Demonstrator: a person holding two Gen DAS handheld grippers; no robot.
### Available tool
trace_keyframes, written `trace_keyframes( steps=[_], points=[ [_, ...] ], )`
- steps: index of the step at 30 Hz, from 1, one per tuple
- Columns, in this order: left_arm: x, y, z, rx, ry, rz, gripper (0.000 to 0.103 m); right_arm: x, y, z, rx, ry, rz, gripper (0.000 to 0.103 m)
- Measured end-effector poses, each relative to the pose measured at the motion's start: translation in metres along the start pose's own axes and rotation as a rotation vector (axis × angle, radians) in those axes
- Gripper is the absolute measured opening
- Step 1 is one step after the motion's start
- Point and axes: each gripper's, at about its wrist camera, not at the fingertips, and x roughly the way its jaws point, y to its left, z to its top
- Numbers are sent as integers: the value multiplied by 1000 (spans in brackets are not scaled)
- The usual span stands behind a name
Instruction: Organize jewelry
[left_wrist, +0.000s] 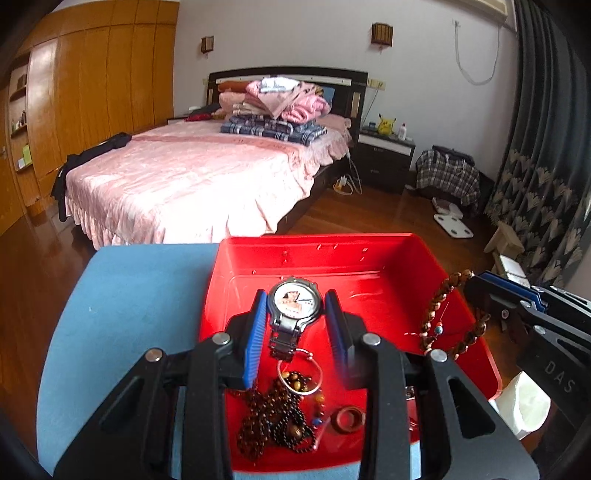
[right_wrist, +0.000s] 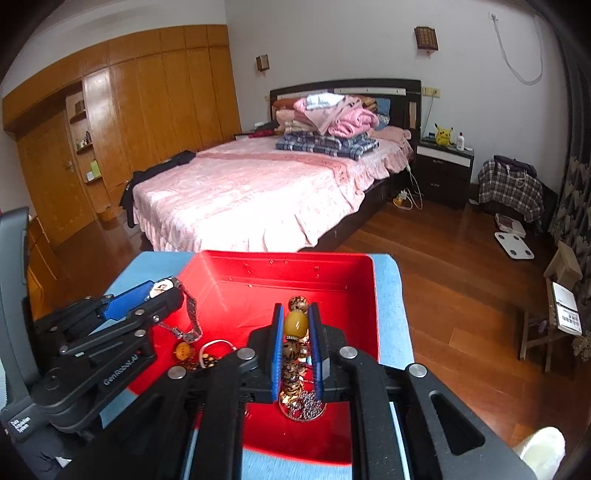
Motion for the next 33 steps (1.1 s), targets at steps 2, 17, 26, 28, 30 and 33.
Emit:
trace_keyframes(
  steps=[2,17,26,28,30,33],
  points=[
    [10,2,-1,-7,18,-4,31,9,-1,-2,1,15,1,13],
    [-47,25,-15,-20,-50,42,88,-18,-21,-19,66,-28,-64,76],
    [-105,24,-36,-50,-79,61,95,-65,-17,-42,99,-59,-32,89],
    [-117,23,-40,-49,-86,70,96,-75,-16,-45,110,-66,-30,91],
    [-126,20,-42,-39,-92,75,96,-83,-14,-46,107,-68,-32,93],
    [-141,17,-43,-29,-105,91,98,-96,-12,-50,111,-77,-35,97]
  ],
)
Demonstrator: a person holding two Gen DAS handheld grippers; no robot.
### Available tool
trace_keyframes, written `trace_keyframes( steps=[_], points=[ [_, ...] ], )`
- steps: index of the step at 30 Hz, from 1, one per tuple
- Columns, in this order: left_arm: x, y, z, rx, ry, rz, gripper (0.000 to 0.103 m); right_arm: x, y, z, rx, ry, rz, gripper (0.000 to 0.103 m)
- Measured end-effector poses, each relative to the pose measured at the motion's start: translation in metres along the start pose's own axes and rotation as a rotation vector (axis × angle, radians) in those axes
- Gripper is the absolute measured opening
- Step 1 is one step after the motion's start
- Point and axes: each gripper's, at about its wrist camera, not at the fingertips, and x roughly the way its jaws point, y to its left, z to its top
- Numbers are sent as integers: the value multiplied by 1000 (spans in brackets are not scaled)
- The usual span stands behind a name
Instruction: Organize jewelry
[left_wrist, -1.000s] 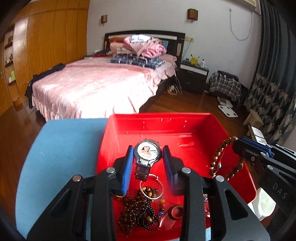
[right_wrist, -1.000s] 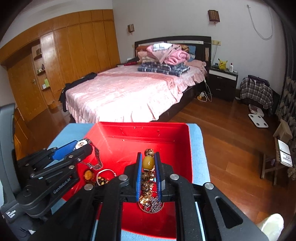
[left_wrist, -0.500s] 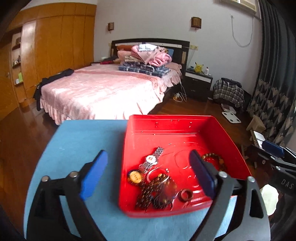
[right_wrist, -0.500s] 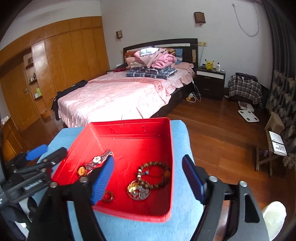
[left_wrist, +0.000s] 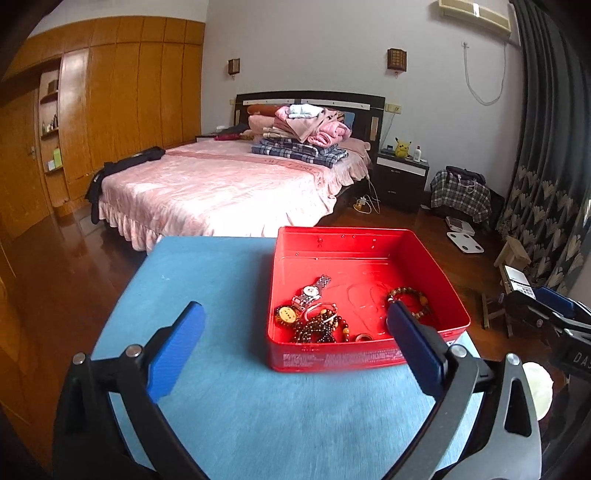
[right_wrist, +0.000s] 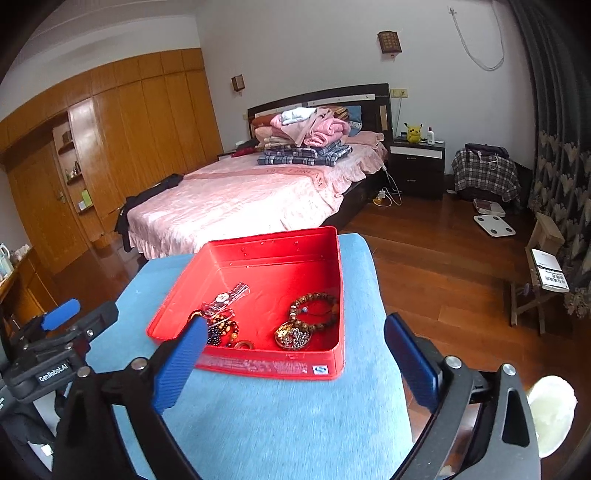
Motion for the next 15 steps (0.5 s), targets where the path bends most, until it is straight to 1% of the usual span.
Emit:
trace_keyframes(
  steps=[5,8,15],
  points=[
    [-24,-4,3,11,-30,1,98,-18,2,-3,0,-4,4,97],
    [-35,-5,5,19,-45,15,98,-27,5,-4,-12,-15,3,97],
    [-55,-4,7,25,-79,1,98,-45,15,-3,-52,-44,-1,97]
  ],
)
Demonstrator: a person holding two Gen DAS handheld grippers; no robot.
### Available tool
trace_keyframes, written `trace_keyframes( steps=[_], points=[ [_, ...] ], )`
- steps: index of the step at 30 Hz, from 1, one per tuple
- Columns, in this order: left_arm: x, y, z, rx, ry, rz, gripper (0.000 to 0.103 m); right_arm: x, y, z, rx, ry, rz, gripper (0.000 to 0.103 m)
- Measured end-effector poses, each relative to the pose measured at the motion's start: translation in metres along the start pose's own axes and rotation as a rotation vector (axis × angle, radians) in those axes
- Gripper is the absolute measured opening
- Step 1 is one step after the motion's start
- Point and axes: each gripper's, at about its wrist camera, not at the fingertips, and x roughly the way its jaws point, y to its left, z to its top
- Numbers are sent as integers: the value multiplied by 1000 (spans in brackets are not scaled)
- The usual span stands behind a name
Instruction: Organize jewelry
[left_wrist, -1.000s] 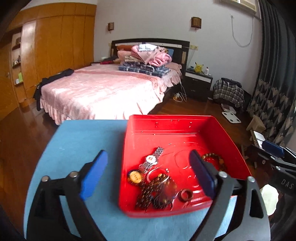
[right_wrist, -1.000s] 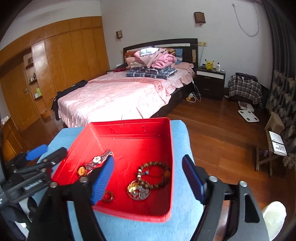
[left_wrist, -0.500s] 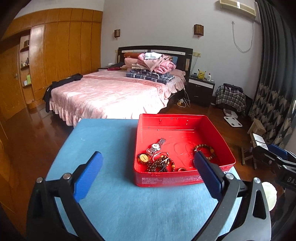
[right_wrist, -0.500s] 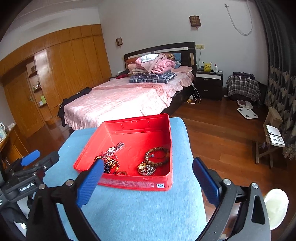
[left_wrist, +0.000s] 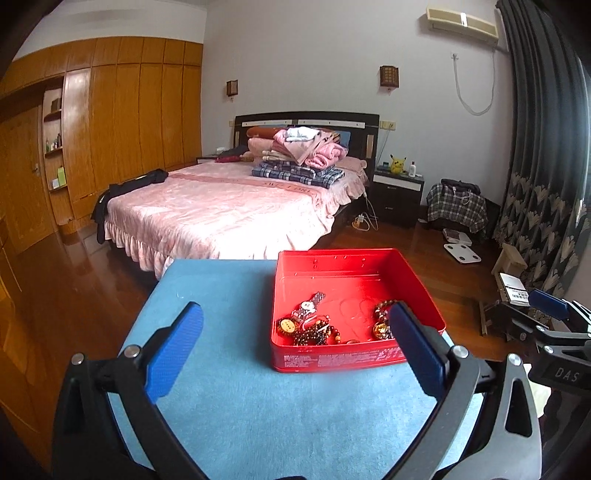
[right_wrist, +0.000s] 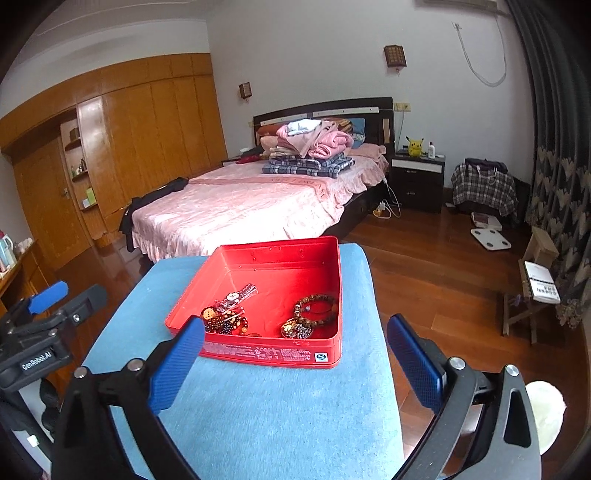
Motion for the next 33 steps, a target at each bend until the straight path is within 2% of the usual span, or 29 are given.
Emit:
trace_keyframes(
  steps=[8,18,33],
  points=[
    [-15,0,1,4,-36,-7,98,-15,7,7,-22,-33,16,97],
    [-20,-2,2,3,-45,-7,98,-25,15,8,-39,-63,25,97],
    [-21,-2,0,4,-41,-6,98,-24,19,7,-36,-55,27,97]
  ],
)
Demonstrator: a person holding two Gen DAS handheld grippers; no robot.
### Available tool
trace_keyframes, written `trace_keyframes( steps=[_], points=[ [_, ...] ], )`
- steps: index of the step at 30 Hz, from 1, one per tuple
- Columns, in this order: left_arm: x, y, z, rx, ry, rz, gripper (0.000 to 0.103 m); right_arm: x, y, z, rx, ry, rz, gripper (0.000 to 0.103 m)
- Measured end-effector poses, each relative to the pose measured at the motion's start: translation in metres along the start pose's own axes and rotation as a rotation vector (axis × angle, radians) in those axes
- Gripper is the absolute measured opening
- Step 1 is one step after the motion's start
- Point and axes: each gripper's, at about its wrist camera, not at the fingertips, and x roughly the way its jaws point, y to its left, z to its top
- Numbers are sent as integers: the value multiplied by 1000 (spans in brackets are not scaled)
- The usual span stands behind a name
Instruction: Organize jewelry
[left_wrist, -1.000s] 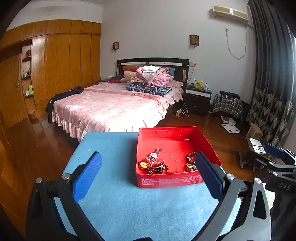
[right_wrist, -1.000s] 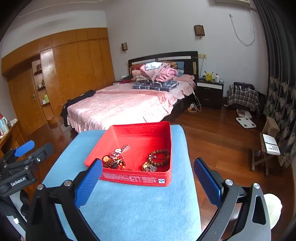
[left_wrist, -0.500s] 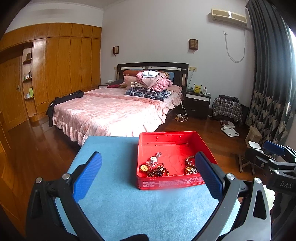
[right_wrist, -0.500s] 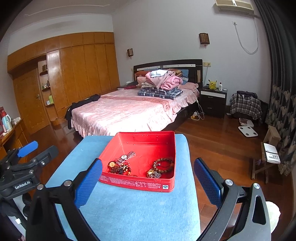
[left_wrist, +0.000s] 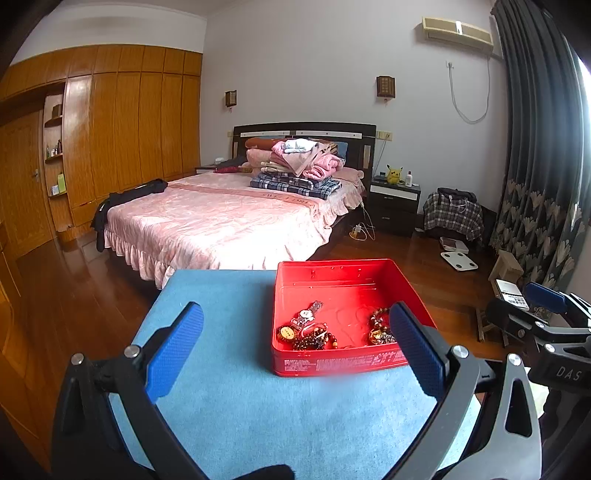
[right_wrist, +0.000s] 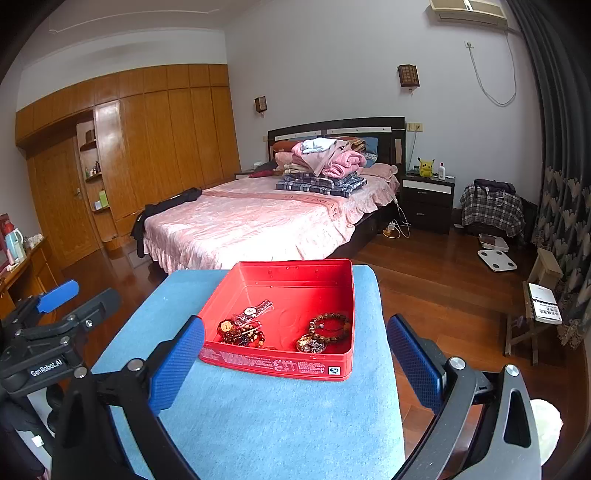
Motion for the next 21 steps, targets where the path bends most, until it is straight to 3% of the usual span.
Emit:
trace_keyframes(
  steps=[21],
  points=[
    [3,-2,-7,4,9,2,98,3,-1,0,-2,6,-1,97]
  ],
)
